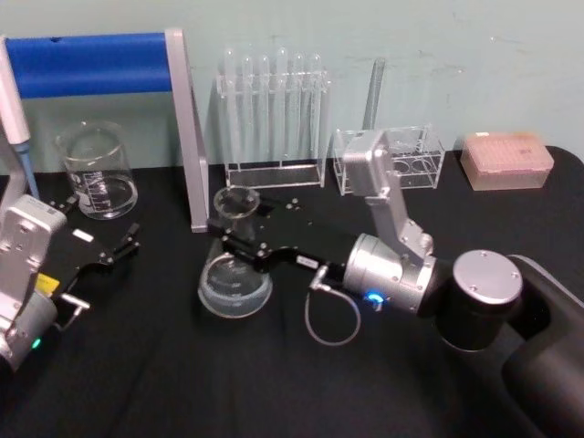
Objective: Grasp the erlenmeyer flask with one hand, shake it three times, then place it back.
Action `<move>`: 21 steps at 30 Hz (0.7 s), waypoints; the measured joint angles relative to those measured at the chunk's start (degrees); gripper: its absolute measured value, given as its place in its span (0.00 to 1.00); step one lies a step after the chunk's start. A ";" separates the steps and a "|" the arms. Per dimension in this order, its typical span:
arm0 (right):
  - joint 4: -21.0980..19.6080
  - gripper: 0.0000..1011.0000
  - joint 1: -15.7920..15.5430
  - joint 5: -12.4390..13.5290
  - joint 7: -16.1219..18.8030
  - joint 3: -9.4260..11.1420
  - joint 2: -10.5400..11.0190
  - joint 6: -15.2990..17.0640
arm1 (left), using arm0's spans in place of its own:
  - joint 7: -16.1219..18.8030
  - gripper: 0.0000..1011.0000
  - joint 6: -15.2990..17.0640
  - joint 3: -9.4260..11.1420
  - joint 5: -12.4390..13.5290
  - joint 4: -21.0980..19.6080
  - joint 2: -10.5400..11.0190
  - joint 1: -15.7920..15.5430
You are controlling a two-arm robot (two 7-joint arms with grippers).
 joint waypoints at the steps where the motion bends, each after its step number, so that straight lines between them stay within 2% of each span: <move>1: 0.02 0.45 0.09 -0.03 0.13 -0.26 -0.13 0.07 | 0.00 0.99 0.00 0.00 0.00 0.00 0.00 0.00; 12: 0.40 0.45 1.21 0.04 2.28 -3.58 -1.34 0.45 | 0.00 0.99 0.00 0.00 0.00 0.00 0.00 0.00; 21: 0.45 0.45 1.83 0.59 4.11 -5.34 -1.47 0.12 | 0.00 0.99 0.00 0.00 0.00 0.00 0.00 0.00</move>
